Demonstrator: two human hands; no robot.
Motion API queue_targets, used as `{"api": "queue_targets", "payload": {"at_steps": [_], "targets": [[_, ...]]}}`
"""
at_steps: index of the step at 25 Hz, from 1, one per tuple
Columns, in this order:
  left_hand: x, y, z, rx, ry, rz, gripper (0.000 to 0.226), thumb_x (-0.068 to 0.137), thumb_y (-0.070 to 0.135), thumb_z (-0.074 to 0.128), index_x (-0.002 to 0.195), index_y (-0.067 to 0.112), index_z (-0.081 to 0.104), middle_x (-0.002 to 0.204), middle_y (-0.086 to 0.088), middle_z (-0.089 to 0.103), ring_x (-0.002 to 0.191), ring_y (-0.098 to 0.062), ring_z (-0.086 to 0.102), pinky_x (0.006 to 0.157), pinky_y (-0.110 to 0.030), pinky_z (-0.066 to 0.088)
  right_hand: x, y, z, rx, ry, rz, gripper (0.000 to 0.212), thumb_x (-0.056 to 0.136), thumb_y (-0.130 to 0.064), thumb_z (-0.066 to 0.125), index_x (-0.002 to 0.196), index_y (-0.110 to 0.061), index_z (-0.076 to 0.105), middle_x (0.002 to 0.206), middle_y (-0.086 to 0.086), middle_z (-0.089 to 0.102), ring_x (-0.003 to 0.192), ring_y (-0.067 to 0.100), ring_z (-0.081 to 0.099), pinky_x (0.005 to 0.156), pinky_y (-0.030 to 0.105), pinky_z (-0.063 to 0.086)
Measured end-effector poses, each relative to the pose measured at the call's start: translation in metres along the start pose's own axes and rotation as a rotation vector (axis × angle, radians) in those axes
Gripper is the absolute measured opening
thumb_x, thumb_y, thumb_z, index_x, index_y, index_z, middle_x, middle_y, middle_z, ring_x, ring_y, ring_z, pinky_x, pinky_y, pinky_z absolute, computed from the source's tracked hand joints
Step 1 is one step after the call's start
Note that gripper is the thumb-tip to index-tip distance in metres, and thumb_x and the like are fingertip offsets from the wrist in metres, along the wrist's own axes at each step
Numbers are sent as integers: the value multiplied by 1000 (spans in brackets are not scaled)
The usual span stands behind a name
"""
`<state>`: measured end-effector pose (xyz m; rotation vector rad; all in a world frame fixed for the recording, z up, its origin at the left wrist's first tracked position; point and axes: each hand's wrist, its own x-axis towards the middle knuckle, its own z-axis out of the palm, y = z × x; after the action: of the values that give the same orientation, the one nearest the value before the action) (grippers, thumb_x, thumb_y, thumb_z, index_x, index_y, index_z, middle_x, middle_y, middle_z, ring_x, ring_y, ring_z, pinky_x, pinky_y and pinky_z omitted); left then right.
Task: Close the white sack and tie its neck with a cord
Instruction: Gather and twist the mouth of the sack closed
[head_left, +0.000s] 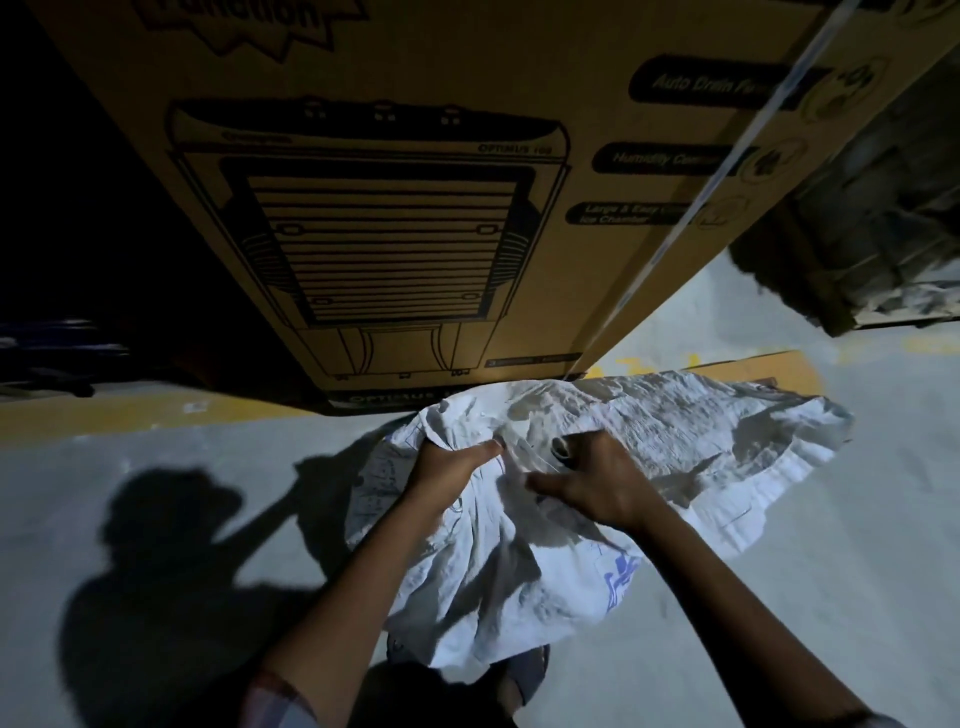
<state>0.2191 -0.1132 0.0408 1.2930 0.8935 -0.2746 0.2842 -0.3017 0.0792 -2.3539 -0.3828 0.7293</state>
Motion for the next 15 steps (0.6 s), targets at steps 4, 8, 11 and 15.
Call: {"api": "queue_targets", "payload": {"at_steps": [4,8,11,15], "targets": [[6,-8,-12,-2,-141,-7,42,80,35,84,116,33,61,118,12,66,108,-11,60,93,-31,42,1,32,-10,173,-61,19,49,97,-25,73,57,-3,56,46,-4,59,43,6,46,49,28,36],[9,-5,-23,225,-304,9,60,76,50,83,130,34,61,120,18,63,114,-11,58,93,-29,41,34,27,-6,303,3,57,44,98,-22,69,62,-1,56,55,13,53,49,18,45,52,36,36],[11,3,-40,390,-448,54,55,73,54,83,124,42,66,120,23,70,114,-8,66,104,-37,47,59,1,18,168,-20,-5,42,92,-23,69,61,3,56,57,17,48,54,14,45,55,39,37],[-2,0,-48,246,-171,114,21,79,43,83,95,38,69,89,28,70,90,1,66,81,-18,51,57,-20,29,221,-162,-40,39,97,-8,66,58,-9,58,56,4,55,46,5,45,53,23,39]]}}
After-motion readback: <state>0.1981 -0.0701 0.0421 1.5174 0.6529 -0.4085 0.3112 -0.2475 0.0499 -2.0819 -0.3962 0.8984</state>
